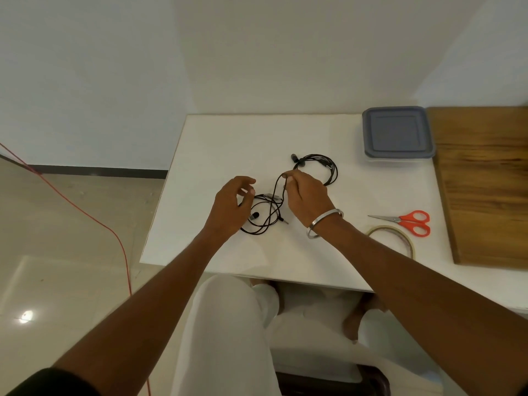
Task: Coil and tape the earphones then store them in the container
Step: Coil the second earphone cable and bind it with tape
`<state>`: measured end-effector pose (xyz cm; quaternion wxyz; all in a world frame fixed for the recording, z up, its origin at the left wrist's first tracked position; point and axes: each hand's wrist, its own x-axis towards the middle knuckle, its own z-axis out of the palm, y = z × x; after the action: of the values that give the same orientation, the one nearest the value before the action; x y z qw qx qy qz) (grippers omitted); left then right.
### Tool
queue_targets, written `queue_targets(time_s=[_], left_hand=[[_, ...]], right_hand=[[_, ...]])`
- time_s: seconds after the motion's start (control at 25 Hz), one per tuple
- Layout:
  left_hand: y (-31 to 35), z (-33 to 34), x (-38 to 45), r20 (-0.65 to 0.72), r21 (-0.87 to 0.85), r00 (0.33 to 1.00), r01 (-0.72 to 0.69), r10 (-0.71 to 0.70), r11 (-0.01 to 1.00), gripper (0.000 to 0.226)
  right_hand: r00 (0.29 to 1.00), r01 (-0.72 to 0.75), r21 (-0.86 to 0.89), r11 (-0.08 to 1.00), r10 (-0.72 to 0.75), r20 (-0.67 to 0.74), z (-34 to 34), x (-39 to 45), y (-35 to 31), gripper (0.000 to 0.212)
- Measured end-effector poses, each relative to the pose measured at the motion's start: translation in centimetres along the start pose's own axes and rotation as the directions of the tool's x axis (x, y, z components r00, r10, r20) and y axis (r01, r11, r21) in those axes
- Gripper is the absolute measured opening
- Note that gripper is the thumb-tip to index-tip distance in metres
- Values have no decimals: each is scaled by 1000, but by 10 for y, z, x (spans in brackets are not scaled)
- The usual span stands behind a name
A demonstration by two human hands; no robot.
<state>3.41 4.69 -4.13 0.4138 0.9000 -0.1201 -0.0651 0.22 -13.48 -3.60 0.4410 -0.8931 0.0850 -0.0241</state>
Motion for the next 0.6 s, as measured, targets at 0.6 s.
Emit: queue_targets(time_s=[0.6], left_hand=[[22,-7,-1,27,-82,991,134,-132,988,13]], right_hand=[[969,-237,218,947,214,125,1,20,0,23]])
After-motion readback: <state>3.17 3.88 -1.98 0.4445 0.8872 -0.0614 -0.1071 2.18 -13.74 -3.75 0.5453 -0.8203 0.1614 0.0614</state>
